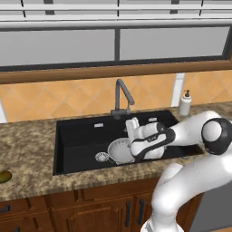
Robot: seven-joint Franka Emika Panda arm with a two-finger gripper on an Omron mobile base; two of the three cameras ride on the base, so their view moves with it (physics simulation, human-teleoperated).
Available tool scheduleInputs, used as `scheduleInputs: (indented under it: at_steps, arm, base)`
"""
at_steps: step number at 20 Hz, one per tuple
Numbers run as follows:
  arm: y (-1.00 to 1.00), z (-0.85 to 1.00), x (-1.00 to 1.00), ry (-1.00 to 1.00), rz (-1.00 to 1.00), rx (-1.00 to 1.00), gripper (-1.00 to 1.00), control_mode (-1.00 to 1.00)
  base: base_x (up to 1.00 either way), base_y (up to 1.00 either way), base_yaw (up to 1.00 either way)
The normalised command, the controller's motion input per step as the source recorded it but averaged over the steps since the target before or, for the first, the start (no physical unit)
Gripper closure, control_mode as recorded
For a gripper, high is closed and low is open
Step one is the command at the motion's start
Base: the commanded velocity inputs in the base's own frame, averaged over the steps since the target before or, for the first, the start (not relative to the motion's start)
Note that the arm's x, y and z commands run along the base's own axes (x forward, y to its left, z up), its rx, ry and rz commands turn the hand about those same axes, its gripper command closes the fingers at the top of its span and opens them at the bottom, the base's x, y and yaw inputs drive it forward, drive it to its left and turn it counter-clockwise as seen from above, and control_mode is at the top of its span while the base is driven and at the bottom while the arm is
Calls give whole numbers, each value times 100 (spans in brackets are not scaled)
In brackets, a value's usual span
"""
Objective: Put the colander in the sink, put the apple, mango in the colander, and turn on the sink faucet and pour water over the colander.
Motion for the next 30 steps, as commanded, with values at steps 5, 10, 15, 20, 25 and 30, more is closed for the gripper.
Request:
scheduleInputs:
  at_steps: [5, 10, 15, 20, 25, 30]
  arm:
    - [0, 100, 5, -1, 5, 15, -100, -100]
    - [0, 100, 0, -3, 0, 4, -100, -100]
    - [-29, 100, 0, -1, 1, 0, -100, -100]
    - [-80, 94, -26, -12, 1, 0, -100, -100]
    - [-74, 99, -20, -16, 0, -14, -100, -100]
    - [-42, 94, -34, -20, 5, -43, -100, -100]
  base:
    - [0, 0, 0]
    - [0, 0, 0]
    - [0, 0, 0]
    - [0, 0, 0]
    - [0, 0, 0]
    - [0, 0, 0]
